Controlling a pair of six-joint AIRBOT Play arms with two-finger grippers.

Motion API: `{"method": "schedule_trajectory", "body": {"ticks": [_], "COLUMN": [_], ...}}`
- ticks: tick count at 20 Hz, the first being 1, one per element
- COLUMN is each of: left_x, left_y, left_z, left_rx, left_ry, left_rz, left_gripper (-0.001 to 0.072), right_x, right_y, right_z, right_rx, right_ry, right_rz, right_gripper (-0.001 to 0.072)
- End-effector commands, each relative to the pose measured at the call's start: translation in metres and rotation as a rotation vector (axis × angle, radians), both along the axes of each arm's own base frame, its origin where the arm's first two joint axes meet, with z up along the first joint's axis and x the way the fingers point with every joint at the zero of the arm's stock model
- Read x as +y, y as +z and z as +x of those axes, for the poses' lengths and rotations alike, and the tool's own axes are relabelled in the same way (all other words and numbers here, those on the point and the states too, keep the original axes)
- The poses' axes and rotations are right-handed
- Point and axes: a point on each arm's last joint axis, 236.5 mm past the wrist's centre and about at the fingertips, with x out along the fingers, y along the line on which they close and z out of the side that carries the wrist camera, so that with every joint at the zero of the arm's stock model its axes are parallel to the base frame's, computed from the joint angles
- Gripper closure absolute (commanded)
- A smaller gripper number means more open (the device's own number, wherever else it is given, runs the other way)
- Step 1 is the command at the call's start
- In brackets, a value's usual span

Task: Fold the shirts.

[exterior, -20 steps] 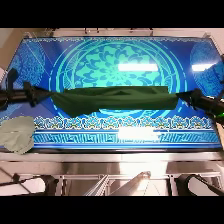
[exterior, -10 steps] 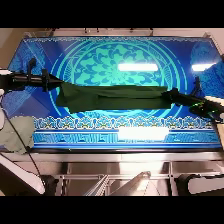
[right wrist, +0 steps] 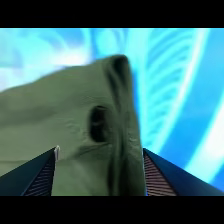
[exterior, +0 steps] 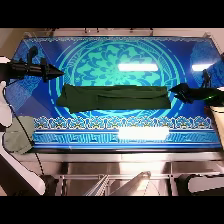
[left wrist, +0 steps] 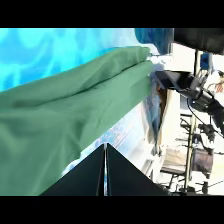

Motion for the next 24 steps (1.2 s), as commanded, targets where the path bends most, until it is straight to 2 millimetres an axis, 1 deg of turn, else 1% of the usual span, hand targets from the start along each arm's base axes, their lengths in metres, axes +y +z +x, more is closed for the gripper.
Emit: {"method": "schedule_trajectory", "body": {"ticks": [1,3,4,6,7,8,9,10,11,12,14,17,18,20,22,24], "left_x": [-0.042,-0.071,-0.088,-0.119,-0.132,-0.144,-0.155,-0.161,-0.167,-0.171,-0.177,-0.193,-0.199,-0.22,-0.249,-0.282], "left_y": [-0.008,-0.03,-0.042,-0.059,-0.067,-0.075,-0.083,-0.091,-0.1,-0.107,-0.127,-0.158,-0.165,-0.169,-0.162,-0.152], "left_z": [0.001,-0.008,-0.013,-0.019,-0.019,-0.017,-0.018,-0.019,-0.022,-0.022,-0.024,-0.041,-0.047,-0.055,-0.062,-0.078], "left_rx": [-0.014,-0.004,-0.008,-0.033,-0.046,-0.065,-0.086,-0.108,-0.124,-0.136,-0.138,-0.084,-0.071,-0.068,-0.116,-0.137], "left_ry": [-0.038,-0.11,-0.15,-0.206,-0.212,-0.214,-0.226,-0.246,-0.264,-0.269,-0.286,-0.333,-0.351,-0.387,-0.428,-0.461], "left_rz": [0.033,0.128,0.187,0.281,0.324,0.377,0.428,0.485,0.54,0.585,0.657,0.681,0.681,0.663,0.655,0.603], "left_gripper": [0.07,0.07,0.0695,0.0683,0.0683,0.0682,0.0682,0.0681,0.0681,0.0681,0.0681,0.068,0.068,0.068,0.0679,0.0678], "right_x": [0.011,0.033,0.043,0.067,0.077,0.088,0.094,0.097,0.098,0.097,0.089,0.07,0.065,0.058,0.054,0.053], "right_y": [-0.023,-0.031,-0.036,-0.041,-0.041,-0.042,-0.042,-0.04,-0.036,-0.03,-0.013,0.029,0.045,0.075,0.104,0.135], "right_z": [-0.002,-0.001,0.0,0.004,0.005,0.006,0.006,0.004,0.005,0.004,0.007,0.009,0.008,0.004,0.001,-0.002], "right_rx": [0.117,0.148,0.156,0.163,0.163,0.162,0.164,0.165,0.162,0.154,0.127,0.048,0.023,-0.036,-0.101,-0.172], "right_ry": [0.023,0.064,0.086,0.128,0.142,0.161,0.178,0.192,0.201,0.219,0.226,0.224,0.226,0.239,0.249,0.253], "right_rz": [0.041,0.084,0.087,0.102,0.113,0.12,0.123,0.127,0.134,0.14,0.149,0.138,0.132,0.113,0.083,0.05], "right_gripper": [0.0152,0.0164,0.0214,0.022,0.0262,0.028,0.0349,0.0579,0.0687,0.0686,0.0687,0.0687,0.0687,0.0687,0.0688,0.0688]}}
